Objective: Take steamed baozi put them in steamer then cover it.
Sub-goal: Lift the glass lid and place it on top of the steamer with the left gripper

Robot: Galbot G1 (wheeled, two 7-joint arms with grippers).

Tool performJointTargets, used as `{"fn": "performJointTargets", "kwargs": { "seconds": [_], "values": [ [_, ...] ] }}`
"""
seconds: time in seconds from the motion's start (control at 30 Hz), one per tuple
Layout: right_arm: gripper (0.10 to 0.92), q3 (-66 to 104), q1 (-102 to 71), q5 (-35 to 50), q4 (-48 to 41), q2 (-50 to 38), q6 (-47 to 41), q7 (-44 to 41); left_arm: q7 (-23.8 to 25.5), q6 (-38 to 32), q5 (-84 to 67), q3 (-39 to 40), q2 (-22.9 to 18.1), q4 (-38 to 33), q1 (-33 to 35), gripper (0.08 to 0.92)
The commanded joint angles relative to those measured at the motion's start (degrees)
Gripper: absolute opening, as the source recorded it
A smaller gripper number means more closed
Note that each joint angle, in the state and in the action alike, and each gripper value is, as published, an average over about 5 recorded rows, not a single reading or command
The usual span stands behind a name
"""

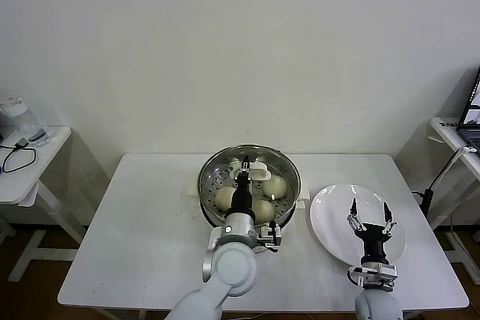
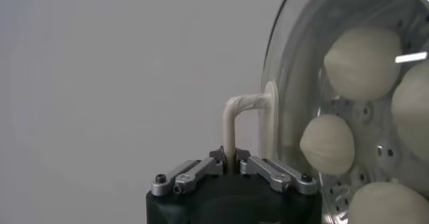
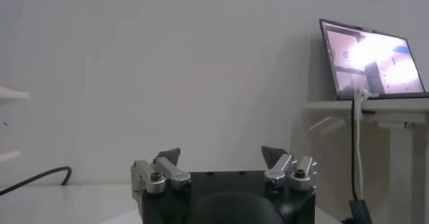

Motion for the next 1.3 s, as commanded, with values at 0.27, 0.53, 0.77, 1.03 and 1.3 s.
{"fn": "performJointTargets", "kwargs": {
  "seconds": [0.27, 0.53, 0.77, 1.03, 1.3],
  "values": [
    [0.823, 0.0, 0.0, -0.1, -0.3, 0.1, 0.3, -0.3, -1.1, -0.9, 3.6, -0.5, -2.0, 3.2, 0.0, 0.188],
    [0.823, -0.1, -0.1, -0.2, -0.3, 0.1, 0.3, -0.8, -1.1, -1.0, 3.6, -0.8, -2.2, 4.2, -0.1, 0.188],
    [0.823, -0.2, -0.2, -0.3, -0.1, 0.2, 0.4, -1.0, -1.0, -0.9, 3.6, -1.2, -2.1, 4.3, -0.1, 0.188],
    [0.823, -0.3, -0.4, -0.6, 0.8, 0.3, 0.3, -1.0, -0.7, -1.0, 3.6, -1.3, -2.2, 4.5, -0.2, 0.188],
    [0.823, -0.4, -0.4, -0.7, 1.7, 0.3, 0.2, -1.0, 0.0, -0.6, 3.6, -1.3, -2.0, 4.4, 0.2, 0.188]
  ]
}}
